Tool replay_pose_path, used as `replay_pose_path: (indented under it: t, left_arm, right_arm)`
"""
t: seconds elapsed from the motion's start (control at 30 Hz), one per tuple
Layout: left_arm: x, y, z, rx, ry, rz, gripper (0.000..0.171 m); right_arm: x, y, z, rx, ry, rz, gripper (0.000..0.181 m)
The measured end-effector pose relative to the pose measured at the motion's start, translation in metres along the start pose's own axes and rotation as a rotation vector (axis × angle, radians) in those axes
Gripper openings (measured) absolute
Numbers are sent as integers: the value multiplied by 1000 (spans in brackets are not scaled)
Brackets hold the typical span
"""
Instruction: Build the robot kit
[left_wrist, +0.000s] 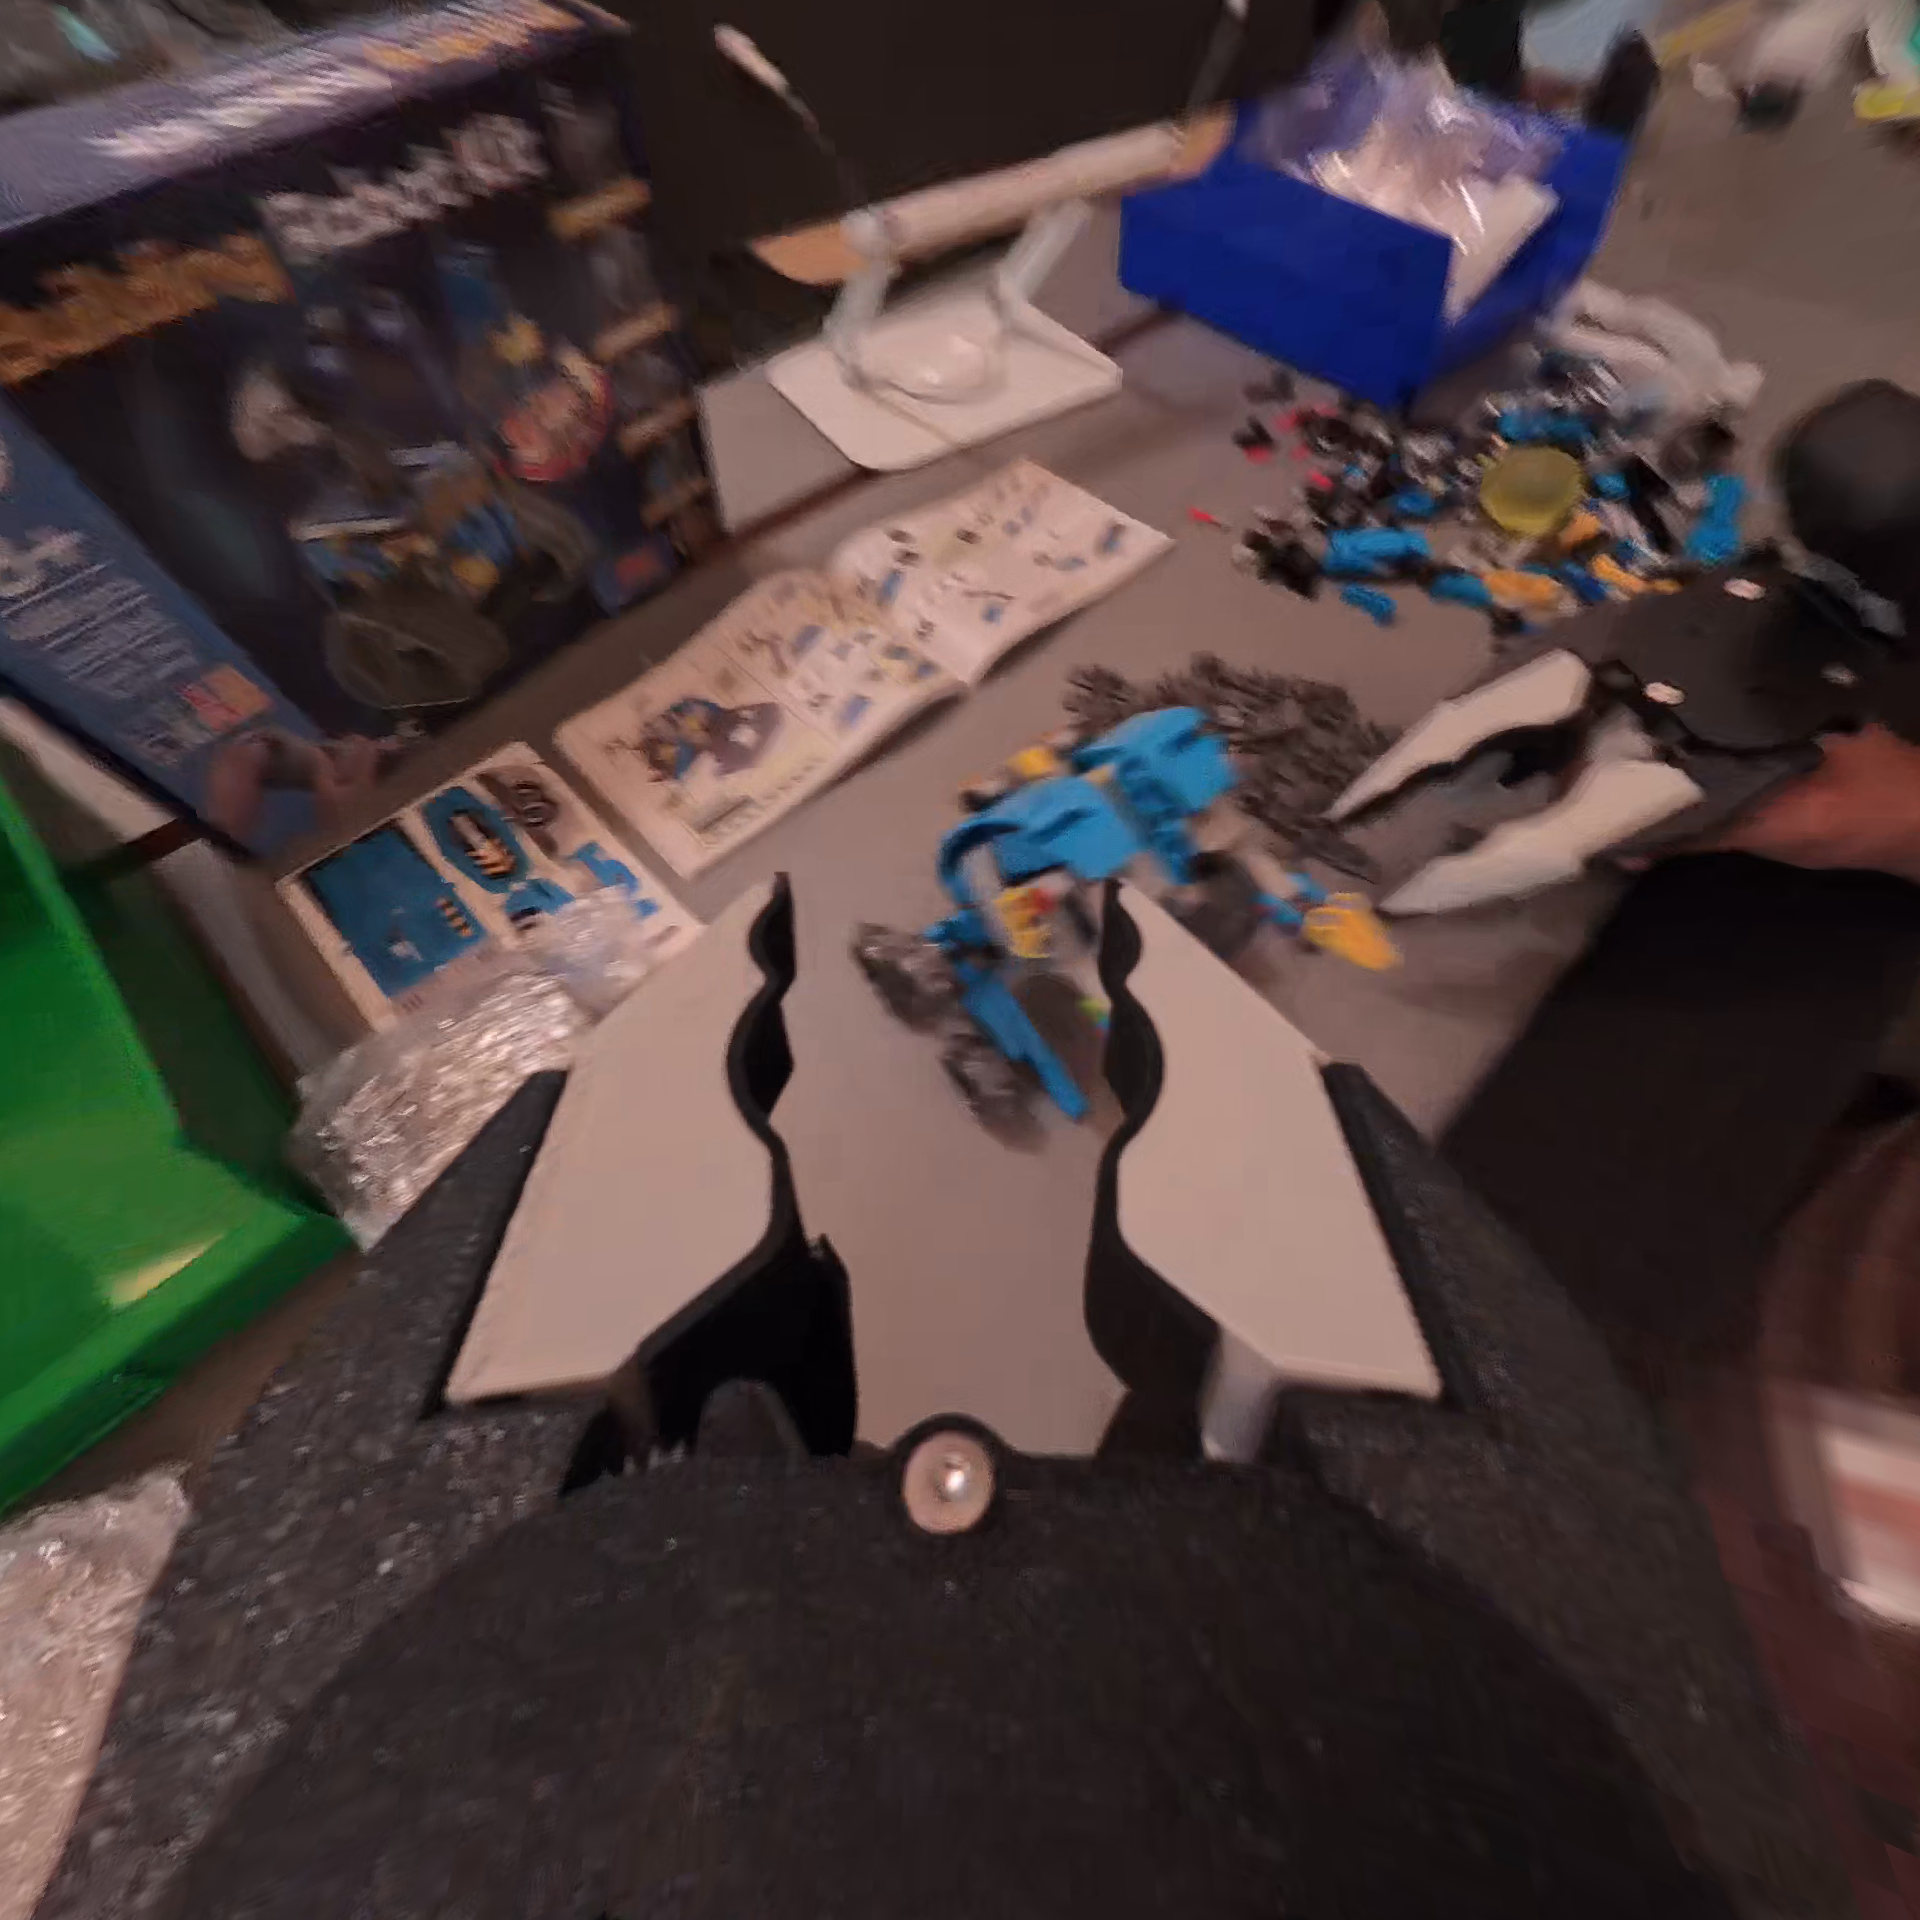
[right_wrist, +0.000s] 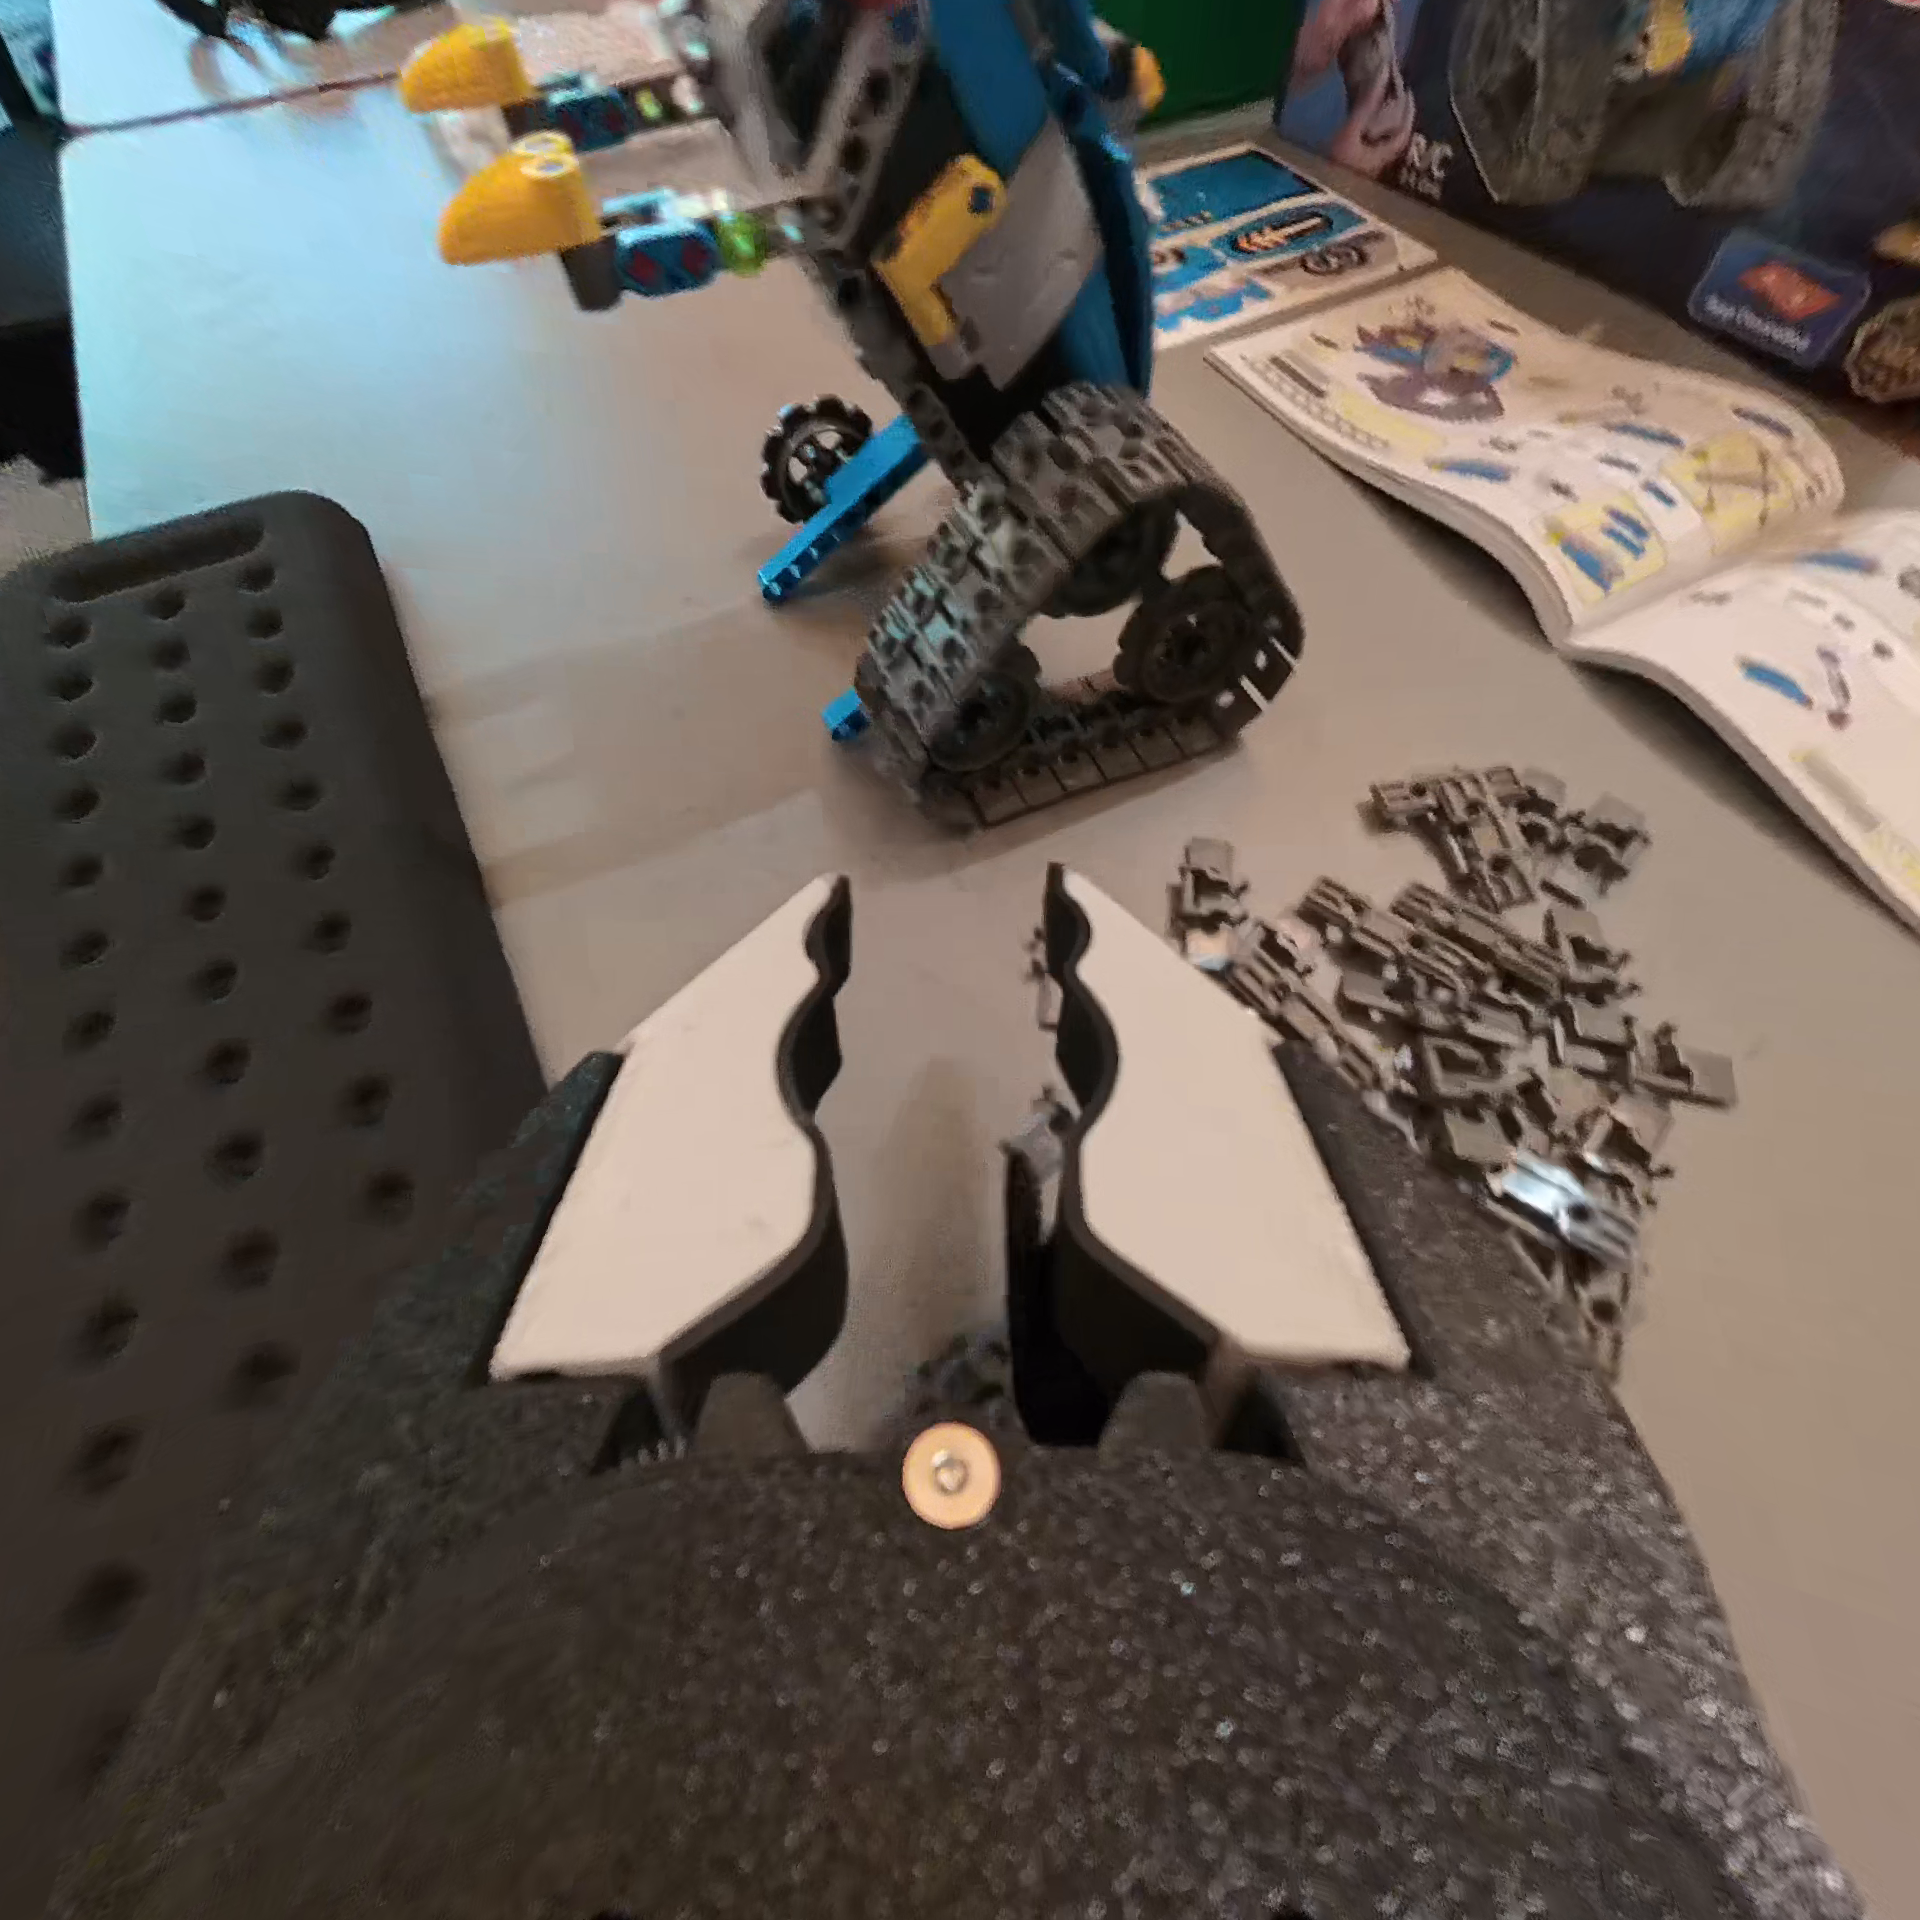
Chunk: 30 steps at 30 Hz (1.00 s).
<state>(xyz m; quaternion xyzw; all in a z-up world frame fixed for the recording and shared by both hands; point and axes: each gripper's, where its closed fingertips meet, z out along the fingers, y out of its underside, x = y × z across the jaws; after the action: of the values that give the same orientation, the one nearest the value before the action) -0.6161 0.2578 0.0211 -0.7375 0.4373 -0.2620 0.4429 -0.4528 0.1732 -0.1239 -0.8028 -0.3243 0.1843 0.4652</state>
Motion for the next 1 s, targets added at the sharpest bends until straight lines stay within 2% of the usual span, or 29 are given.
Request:
replay_pose_path:
  t: [0.03, 0.07, 0.13, 0.2, 0.23, 0.3, 0.37, 0.43, 0.5, 0.67, 0.77, 0.87, 1.0]
  left_arm:
    - [-20, 16, 3, 23, -21, -30, 53]
    - [-33, 41, 11, -28, -12, -66, 55]
    - [-29, 91, 33, -190, 94, -78, 62]
    - [-21, 117, 58, -269, 123, 19, 81]
    - [-20, 121, 70, -275, 99, 85, 92]
    - [-14, 117, 93, -253, 103, 174, 96]
    - [-4, 106, 110, -206, 160, 202, 95]
    - [7, 97, 120, -178, 243, 186, 85]
    - [11, 98, 123, -198, 281, 160, 87]
    - [13, 107, 103, -202, 298, 157, 65]
    - [31, 113, 90, -191, 349, 115, 67]
    - [41, 116, 79, -173, 355, 139, 68]
    - [13, 105, 69, -114, 285, 95, 71]
  right_arm:
    - [-6, -2, 7, -17, -7, -23, 43]
    - [-12, -2, 14, -46, -17, -44, 44]
    - [-11, 0, 29, -126, 28, -55, 48]
    - [-13, -4, 41, -154, 25, -48, 48]
    - [-13, -4, 45, -167, 20, -37, 46]
    - [-11, -4, 51, -187, 15, -34, 39]
    - [-2, -7, 54, -183, 41, -52, 22]
    - [4, -10, 56, -200, 21, -39, 20]
    - [14, -10, 58, -227, -15, -3, 19]
    - [63, -18, 73, -238, -9, 110, 16]
    - [86, -29, 94, -245, -18, 143, 17]
    - [92, -40, 115, -225, -94, 150, 17]
    - [93, -42, 114, -205, -160, 157, 23]
